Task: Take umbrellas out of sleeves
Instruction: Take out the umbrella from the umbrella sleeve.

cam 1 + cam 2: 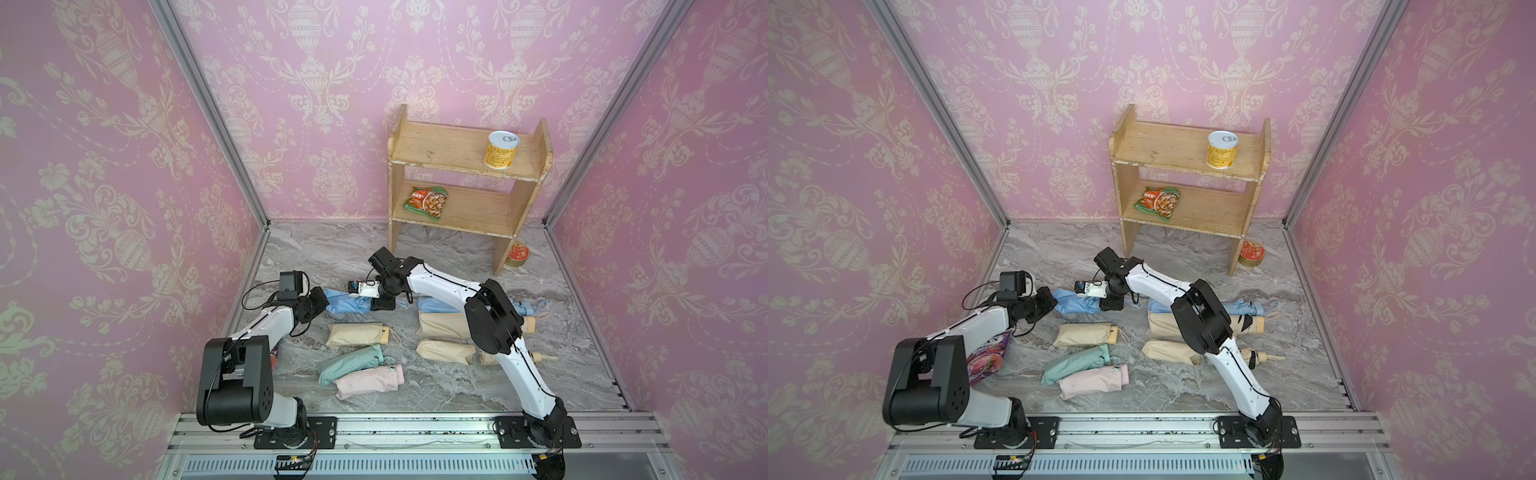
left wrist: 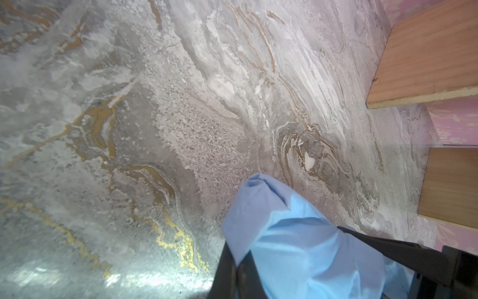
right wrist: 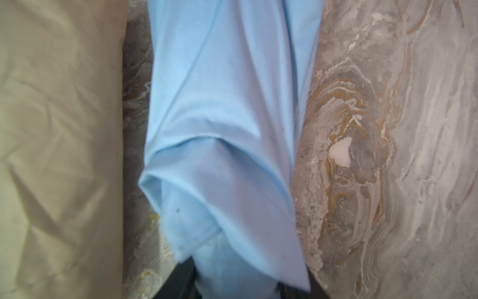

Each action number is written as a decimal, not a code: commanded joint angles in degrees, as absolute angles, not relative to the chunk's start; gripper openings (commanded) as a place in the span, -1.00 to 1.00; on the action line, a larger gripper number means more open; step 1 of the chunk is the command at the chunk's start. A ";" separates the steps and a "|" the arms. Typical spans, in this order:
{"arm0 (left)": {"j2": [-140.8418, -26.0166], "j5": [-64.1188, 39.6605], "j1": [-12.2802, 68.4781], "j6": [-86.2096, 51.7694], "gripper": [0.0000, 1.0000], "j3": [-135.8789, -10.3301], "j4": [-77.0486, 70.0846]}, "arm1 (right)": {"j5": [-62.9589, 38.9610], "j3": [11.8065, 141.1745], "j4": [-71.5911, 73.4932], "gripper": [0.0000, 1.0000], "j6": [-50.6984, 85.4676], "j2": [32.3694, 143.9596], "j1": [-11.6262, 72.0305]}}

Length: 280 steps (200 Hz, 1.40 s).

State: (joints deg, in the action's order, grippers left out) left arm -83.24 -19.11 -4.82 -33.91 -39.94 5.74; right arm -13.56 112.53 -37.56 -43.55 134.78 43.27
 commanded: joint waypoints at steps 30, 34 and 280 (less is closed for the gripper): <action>-85.08 -14.69 -7.44 -33.06 -1.00 -40.60 5.38 | -13.93 113.47 -43.92 0.02 -45.34 131.99 41.13; -85.26 -14.83 -7.42 -33.17 -1.00 -40.58 5.44 | -14.04 113.71 -44.28 0.05 -45.43 132.17 41.13; -84.54 -5.36 -8.11 -27.36 -1.00 -46.73 12.58 | -8.76 114.19 -45.26 -0.07 -46.21 134.91 42.01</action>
